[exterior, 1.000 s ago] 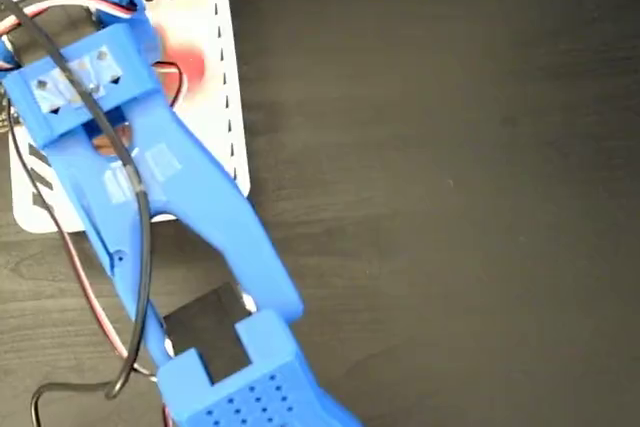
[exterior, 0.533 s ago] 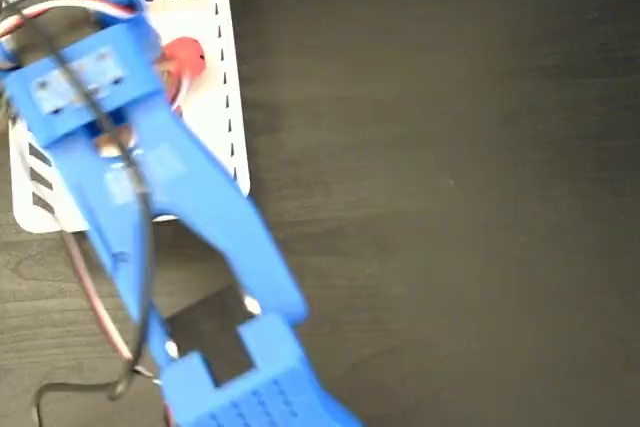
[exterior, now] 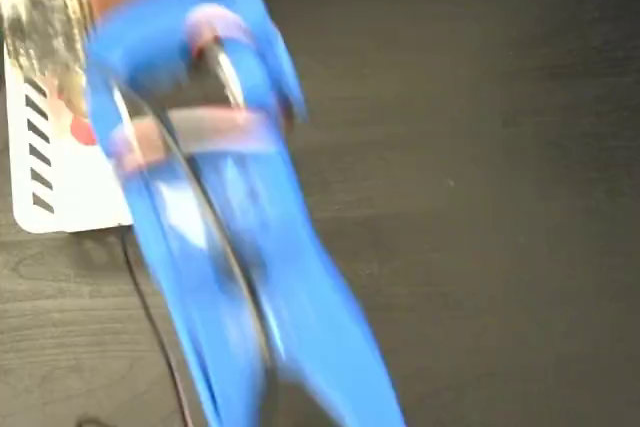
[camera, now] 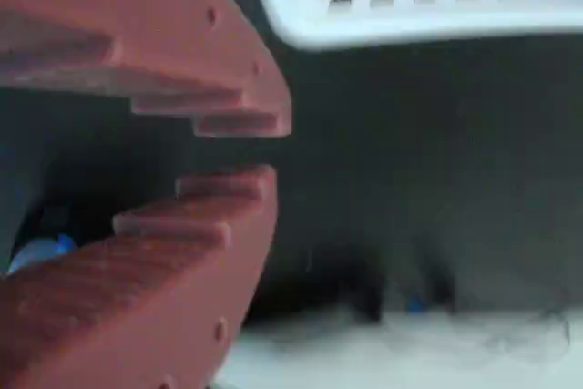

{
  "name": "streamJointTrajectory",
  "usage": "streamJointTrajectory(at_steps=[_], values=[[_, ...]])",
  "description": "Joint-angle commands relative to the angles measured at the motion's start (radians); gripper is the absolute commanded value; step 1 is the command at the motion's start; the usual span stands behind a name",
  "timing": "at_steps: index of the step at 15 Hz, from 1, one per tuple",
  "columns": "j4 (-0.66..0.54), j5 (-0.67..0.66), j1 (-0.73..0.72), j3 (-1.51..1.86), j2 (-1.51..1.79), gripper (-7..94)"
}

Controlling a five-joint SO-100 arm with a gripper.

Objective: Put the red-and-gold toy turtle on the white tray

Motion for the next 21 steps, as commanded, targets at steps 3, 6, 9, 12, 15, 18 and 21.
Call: streamJointTrajectory(at_steps=[3, 6, 9, 12, 15, 18, 21], values=[[-0.054, -0.063, 0.038, 0.485, 0.554, 0], [-0.100, -0.060, 0.084, 0.945, 0.847, 0], [-0.104, -0.086, 0.118, 1.266, 1.106, 0], [-0.002, -0.097, 0.147, 1.348, 1.233, 0], [0.115, -0.106, 0.143, 1.405, 1.328, 0], [0.156, -0.103, 0.152, 1.460, 1.414, 0], [0.161, -0.106, 0.150, 1.466, 1.443, 0]])
